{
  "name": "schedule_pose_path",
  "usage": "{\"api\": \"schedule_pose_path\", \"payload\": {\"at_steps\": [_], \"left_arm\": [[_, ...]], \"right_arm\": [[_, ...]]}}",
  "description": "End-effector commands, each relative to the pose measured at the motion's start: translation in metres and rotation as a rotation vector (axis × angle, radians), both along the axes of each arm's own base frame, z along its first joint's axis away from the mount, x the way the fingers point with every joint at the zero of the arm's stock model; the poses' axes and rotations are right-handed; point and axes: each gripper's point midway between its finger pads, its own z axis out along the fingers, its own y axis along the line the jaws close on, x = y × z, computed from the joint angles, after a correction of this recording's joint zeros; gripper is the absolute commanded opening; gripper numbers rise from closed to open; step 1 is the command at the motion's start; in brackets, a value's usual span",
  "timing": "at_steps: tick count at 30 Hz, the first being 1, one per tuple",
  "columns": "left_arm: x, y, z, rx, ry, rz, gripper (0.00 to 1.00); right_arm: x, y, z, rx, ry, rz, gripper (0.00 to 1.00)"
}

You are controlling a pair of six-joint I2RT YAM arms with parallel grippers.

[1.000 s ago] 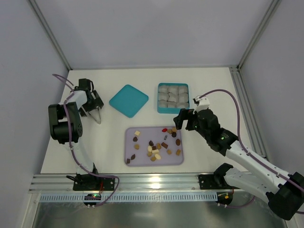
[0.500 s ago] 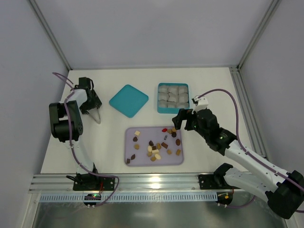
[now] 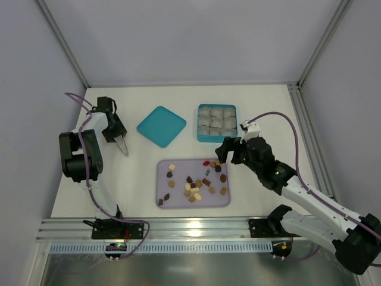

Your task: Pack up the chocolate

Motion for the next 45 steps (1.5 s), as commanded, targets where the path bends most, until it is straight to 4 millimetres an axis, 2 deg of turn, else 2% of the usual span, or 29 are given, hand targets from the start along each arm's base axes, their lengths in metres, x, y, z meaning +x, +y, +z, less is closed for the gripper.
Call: {"api": "schedule_pose_path", "payload": {"at_steps": [1, 6, 12, 15, 22, 24, 36, 45], "left_arm": [[-0.002, -0.011, 0.048, -0.011, -0.088, -0.009, 0.53], [-0.018, -0.016, 0.078, 0.025, -0.102, -0.02, 0.53], [-0.036, -0.025, 0.1, 0.059, -0.099, -0.048, 0.53], [-0.044, -0.029, 0.12, 0.072, -0.136, -0.061, 0.53], [-0.062, -0.032, 0.152, 0.093, -0.178, -0.094, 0.53], [-0.067, -0.048, 0.162, 0.091, -0.193, -0.149, 0.53], [-0.096, -0.082, 0.196, 0.052, -0.265, -0.269, 0.52], [-0.125, -0.125, 0.204, 0.0, -0.276, -0.41, 0.5]], "right_arm": [[0.003, 0.003, 0.015, 0.02, -0.037, 0.01, 1.0], [0.002, 0.004, 0.018, 0.029, -0.041, 0.011, 1.0], [0.001, 0.004, 0.015, 0.033, -0.029, 0.011, 1.0], [0.0, 0.003, 0.015, 0.03, -0.029, 0.007, 1.0], [0.002, -0.001, 0.015, 0.038, -0.029, -0.022, 1.0], [0.002, -0.001, 0.014, 0.042, -0.025, -0.028, 1.0], [0.002, -0.002, 0.015, 0.045, -0.009, -0.043, 1.0], [0.004, -0.001, 0.017, 0.047, -0.001, -0.046, 1.0]]}}
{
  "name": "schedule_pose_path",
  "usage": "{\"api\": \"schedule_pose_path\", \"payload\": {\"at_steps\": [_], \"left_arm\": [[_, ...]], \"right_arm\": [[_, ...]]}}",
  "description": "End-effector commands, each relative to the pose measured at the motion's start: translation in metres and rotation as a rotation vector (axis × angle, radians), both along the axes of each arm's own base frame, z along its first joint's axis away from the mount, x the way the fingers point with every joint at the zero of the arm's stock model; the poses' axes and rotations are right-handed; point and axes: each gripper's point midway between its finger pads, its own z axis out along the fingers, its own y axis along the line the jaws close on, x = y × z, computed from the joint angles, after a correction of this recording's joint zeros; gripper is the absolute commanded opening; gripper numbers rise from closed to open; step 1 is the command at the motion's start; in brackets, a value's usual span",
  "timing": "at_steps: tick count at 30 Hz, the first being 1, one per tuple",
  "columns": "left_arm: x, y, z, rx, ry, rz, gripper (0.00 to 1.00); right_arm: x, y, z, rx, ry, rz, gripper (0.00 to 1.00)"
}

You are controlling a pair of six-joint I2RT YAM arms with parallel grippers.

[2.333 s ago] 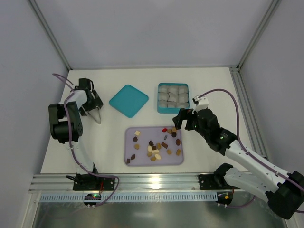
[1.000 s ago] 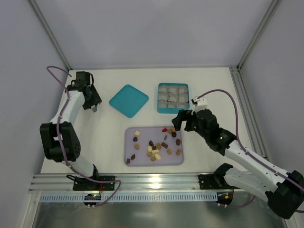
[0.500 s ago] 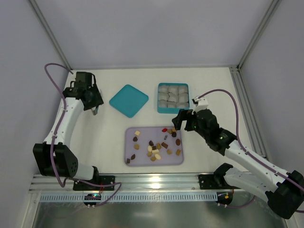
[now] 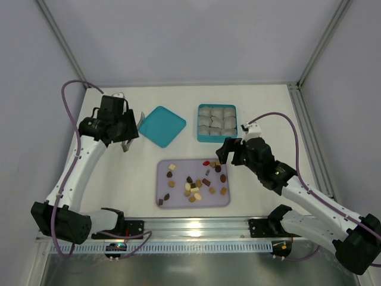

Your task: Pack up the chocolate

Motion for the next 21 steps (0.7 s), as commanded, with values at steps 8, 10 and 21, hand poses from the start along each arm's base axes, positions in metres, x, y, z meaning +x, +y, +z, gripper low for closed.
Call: {"api": "schedule_pose_path", "payload": {"at_steps": [8, 10, 21], "left_arm": [[-0.056, -0.057, 0.005, -0.035, 0.016, -0.221, 0.46], [-0.069, -0.068, 0.001, -0.033, 0.033, -0.27, 0.46], [-0.131, -0.094, -0.028, 0.007, 0.143, -0.391, 0.45]], "right_arm": [[0.008, 0.0, 0.025, 0.031, -0.044, -0.034, 1.0], [0.009, 0.0, 0.024, 0.03, -0.041, -0.036, 1.0], [0.006, 0.002, 0.02, 0.039, -0.022, -0.027, 1.0]]}}
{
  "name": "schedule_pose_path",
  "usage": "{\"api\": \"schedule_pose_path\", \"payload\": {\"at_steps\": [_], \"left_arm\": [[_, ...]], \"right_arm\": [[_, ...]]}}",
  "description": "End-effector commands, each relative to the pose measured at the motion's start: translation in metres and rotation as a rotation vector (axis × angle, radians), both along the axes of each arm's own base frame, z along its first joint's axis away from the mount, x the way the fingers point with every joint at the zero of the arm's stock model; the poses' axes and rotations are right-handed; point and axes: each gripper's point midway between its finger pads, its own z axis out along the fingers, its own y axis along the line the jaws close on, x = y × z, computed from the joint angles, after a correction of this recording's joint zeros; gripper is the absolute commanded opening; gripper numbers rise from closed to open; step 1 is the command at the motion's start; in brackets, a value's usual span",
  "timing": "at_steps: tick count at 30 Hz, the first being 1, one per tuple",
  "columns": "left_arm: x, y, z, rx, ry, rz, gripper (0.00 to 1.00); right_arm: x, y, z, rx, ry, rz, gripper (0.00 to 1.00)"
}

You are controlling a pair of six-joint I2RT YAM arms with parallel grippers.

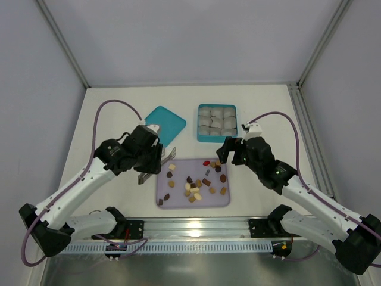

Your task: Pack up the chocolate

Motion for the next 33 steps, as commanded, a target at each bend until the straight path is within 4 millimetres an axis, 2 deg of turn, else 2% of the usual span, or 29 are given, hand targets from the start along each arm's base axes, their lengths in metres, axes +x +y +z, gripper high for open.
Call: {"api": "schedule_pose_path", "payload": {"at_steps": [1, 8, 12, 17, 25, 33], "left_arm": [[-0.017, -0.003, -0.003, 0.007, 0.019, -0.011, 0.44], [-0.043, -0.03, -0.013, -0.014, 0.071, -0.106, 0.44], [-0.05, -0.049, -0.018, -0.022, 0.086, -0.151, 0.44], [-0.053, -0.063, -0.027, -0.013, 0.105, -0.177, 0.45], [-0.058, -0.076, -0.041, 0.019, 0.13, -0.214, 0.45], [-0.061, -0.077, -0.052, 0.043, 0.154, -0.218, 0.45]], "right_arm": [[0.006, 0.004, 0.019, 0.042, -0.035, -0.012, 1.0], [0.003, -0.001, 0.016, 0.026, -0.036, -0.021, 1.0], [0.002, -0.003, 0.015, 0.029, -0.036, -0.024, 1.0], [-0.001, -0.007, 0.014, 0.022, -0.039, -0.032, 1.0], [-0.004, -0.012, 0.013, 0.011, -0.046, -0.041, 1.0], [-0.005, -0.015, 0.012, 0.008, -0.048, -0.044, 1.0]]}}
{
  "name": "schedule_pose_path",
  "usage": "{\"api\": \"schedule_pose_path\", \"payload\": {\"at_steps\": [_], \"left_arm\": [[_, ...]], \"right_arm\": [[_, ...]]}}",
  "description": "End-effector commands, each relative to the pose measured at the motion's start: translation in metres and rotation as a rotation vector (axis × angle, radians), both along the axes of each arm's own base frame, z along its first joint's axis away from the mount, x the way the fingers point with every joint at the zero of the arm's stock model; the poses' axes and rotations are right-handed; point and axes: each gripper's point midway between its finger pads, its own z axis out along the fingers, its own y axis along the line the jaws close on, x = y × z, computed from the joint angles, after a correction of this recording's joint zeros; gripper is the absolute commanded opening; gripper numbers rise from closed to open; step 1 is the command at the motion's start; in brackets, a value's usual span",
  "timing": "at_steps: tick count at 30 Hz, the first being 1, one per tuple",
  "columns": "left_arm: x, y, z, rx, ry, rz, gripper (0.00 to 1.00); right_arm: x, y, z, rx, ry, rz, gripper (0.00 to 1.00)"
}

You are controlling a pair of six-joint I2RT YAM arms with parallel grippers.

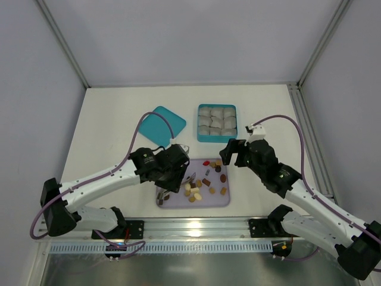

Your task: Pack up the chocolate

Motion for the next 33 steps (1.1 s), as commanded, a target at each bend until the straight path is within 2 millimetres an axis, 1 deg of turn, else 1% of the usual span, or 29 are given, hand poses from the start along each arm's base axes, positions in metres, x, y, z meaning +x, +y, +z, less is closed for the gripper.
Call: {"api": "schedule_pose_path", "payload": {"at_steps": [1, 4, 14, 23, 29, 33], "left_arm": [[0.001, -0.008, -0.001, -0.028, -0.004, 0.008, 0.45], [0.001, -0.007, -0.006, -0.015, 0.001, 0.01, 0.45], [0.0, -0.009, -0.01, -0.006, 0.006, 0.006, 0.41], [0.002, -0.011, -0.013, 0.003, 0.004, 0.0, 0.34], [0.005, -0.014, -0.009, 0.004, -0.005, -0.005, 0.25], [0.012, -0.018, 0.0, -0.002, -0.033, -0.004, 0.21]], "right_arm": [[0.002, -0.003, 0.007, 0.01, -0.032, -0.015, 1.0], [0.002, -0.003, 0.006, 0.008, -0.031, -0.015, 1.0], [0.001, -0.002, 0.003, 0.006, -0.025, -0.009, 1.0], [0.002, -0.002, 0.003, -0.001, -0.023, -0.008, 1.0], [0.001, -0.003, 0.004, -0.001, -0.027, -0.012, 1.0], [0.001, -0.003, 0.006, -0.001, -0.03, -0.011, 1.0]]}}
